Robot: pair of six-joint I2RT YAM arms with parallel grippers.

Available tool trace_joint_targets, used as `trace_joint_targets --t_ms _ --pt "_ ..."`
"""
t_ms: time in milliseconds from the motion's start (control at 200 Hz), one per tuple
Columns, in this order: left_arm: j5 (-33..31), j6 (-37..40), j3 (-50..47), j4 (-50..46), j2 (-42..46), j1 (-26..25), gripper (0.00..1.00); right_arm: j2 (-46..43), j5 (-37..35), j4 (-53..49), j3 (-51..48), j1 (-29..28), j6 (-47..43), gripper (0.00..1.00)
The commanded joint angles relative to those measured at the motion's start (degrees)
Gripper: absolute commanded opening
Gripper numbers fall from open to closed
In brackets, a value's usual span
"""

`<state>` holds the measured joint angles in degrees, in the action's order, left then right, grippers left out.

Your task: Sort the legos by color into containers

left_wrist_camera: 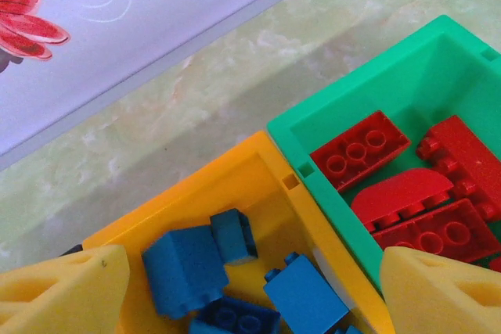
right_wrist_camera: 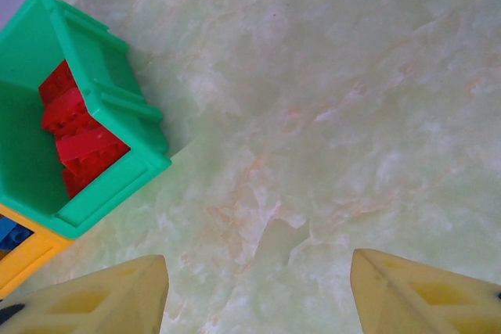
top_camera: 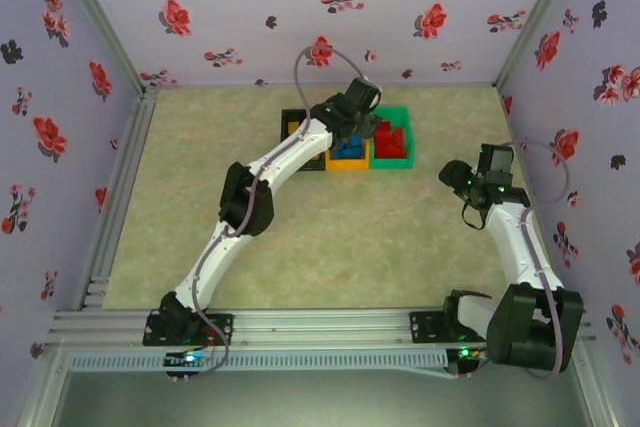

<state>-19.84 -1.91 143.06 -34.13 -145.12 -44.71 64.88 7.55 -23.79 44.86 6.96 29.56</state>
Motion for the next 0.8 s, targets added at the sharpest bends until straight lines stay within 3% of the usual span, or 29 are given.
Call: trace_joint_targets --t_ms 0,290,525,795 --pt "-2.94 1.01 -2.37 1.48 5.82 0.50 0.86 -0.62 -0.86 0.41 0.67 -0.46 -1.19 0.65" --pt "-5.93 4.80 -12.78 3.19 20.29 0.75 0.95 -2.02 -2.73 0.09 1.01 -2.27 -2.36 0.70" --pt "-7.08 4.28 -27.62 6.48 35.47 2.25 1.00 -3.43 -2.94 0.25 1.41 -3.33 -3.49 0.79" --pt "-7.60 0.42 -39.79 2.41 49.14 7.83 1.00 -4.15 -2.54 -1.04 4.73 -3.98 -6.45 0.93"
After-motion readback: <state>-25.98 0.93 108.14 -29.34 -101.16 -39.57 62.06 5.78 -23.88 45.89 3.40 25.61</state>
